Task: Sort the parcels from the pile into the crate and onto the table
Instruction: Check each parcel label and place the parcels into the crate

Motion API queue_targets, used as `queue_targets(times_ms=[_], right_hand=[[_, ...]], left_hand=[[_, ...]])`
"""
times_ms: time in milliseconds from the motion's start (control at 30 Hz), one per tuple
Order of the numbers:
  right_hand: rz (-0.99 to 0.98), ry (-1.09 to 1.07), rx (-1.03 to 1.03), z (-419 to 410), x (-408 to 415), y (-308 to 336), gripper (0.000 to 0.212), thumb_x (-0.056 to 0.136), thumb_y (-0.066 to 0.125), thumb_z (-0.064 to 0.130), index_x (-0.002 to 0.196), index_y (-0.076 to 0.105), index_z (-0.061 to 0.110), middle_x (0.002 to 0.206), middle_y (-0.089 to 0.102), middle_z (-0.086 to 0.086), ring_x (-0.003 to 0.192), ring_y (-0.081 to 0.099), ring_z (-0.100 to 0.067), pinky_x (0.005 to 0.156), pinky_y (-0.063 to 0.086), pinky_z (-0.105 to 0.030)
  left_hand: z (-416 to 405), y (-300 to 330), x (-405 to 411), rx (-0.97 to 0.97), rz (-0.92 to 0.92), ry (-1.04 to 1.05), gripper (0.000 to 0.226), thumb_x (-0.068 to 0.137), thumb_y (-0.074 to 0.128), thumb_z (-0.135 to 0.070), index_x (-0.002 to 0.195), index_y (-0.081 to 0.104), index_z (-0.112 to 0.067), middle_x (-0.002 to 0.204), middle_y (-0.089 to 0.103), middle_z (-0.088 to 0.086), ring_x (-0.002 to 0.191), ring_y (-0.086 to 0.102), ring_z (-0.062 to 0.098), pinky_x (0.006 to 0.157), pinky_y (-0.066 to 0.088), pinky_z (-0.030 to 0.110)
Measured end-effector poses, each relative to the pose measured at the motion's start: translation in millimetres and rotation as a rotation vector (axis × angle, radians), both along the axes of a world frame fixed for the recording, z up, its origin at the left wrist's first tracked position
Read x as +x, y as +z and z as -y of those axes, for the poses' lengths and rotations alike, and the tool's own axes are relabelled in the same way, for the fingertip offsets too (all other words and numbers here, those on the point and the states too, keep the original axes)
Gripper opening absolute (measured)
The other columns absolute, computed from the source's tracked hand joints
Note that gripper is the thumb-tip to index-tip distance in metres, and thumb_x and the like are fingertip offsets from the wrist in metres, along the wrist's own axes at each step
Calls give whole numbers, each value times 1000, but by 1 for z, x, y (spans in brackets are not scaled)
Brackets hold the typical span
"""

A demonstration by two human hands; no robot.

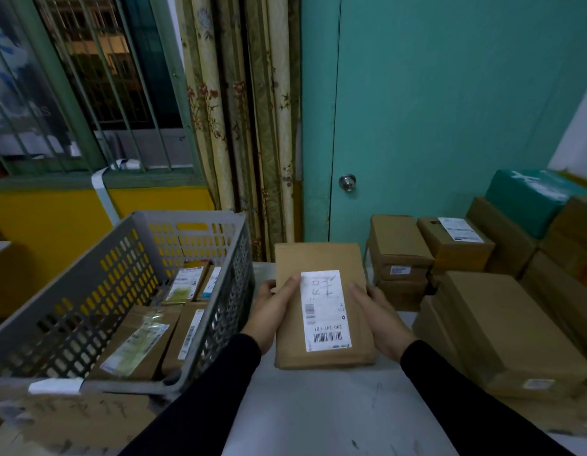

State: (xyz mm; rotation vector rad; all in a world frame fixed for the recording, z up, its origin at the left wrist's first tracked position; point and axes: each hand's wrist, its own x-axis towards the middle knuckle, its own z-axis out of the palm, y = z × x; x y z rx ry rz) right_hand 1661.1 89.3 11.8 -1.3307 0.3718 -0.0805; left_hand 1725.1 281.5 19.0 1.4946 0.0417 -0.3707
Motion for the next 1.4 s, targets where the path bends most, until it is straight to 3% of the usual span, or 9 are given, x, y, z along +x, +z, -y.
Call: queue_targets(times_ms=[100, 267, 433, 600, 767, 1100, 1233, 1300, 1400], right_hand=[[26, 7, -2, -1, 3, 2, 43, 89, 70, 49, 125, 53, 35, 118, 73, 0, 109, 71, -24, 99, 55, -51], [87, 21, -60, -8, 2, 7, 58, 71, 77, 56, 122, 61, 35, 114, 76, 2, 104, 73, -18, 96, 57, -44], [111, -14, -93, -10, 3, 7, 62, 71, 78, 60, 125, 64, 31, 111, 77, 6, 106, 73, -16, 100, 55, -46], [134, -9, -88, -11, 0, 6, 47, 83, 76, 45, 125, 65, 28, 111, 77, 5, 103, 73, -13, 98, 55, -41], [125, -37, -95, -12, 2, 6, 38, 84, 78, 36, 118, 66, 28, 107, 78, 7, 102, 73, -13, 92, 56, -35], [86, -3, -110, -15, -2, 4, 52, 77, 77, 50, 123, 64, 33, 112, 77, 7, 107, 72, -15, 102, 54, -44], [-96, -27, -90, -7, 2, 3, 76, 72, 62, 85, 127, 63, 33, 120, 74, 1, 114, 68, -24, 104, 51, -51], [-182, -54, -8, 0, 4, 6, 64, 92, 42, 76, 119, 64, 23, 115, 73, -5, 110, 66, -26, 98, 52, -47], [-175, -58, -43, 14, 1, 3, 25, 107, 48, 29, 106, 62, 9, 110, 70, -14, 99, 70, -26, 85, 57, -35]], left_hand=[[3, -1, -4, 58, 37, 1, 63, 87, 72, -51, 129, 38, -20, 114, 62, 0, 99, 65, 15, 70, 49, 26], [7, 1, -10, 114, 162, -30, 75, 72, 76, -68, 132, 45, -35, 120, 65, -6, 106, 66, 13, 88, 53, 32], [11, 0, -13, 79, 204, -3, 43, 84, 74, -54, 122, 60, -39, 115, 72, -7, 103, 69, 10, 80, 53, 23], [9, 1, -15, 124, 230, -9, 55, 84, 73, -59, 131, 59, -34, 121, 68, -6, 108, 66, 11, 81, 51, 21], [8, 6, -15, 111, 227, -6, 41, 87, 72, -50, 124, 59, -36, 114, 70, -9, 102, 67, 6, 73, 49, 16], [2, 0, -13, 137, 221, -23, 54, 84, 73, -52, 130, 56, -29, 118, 69, -5, 105, 68, 10, 88, 55, 28], [-4, -1, -12, 164, 145, -48, 61, 84, 79, -43, 131, 45, -27, 117, 65, -6, 102, 66, 11, 80, 54, 24], [-9, -5, -11, 185, 120, -40, 44, 88, 77, -38, 121, 52, -24, 113, 69, -5, 94, 68, 9, 71, 53, 20], [-17, -9, -8, 99, 57, 10, 35, 93, 71, -38, 122, 62, -20, 102, 75, -8, 87, 72, 7, 64, 53, 18]])
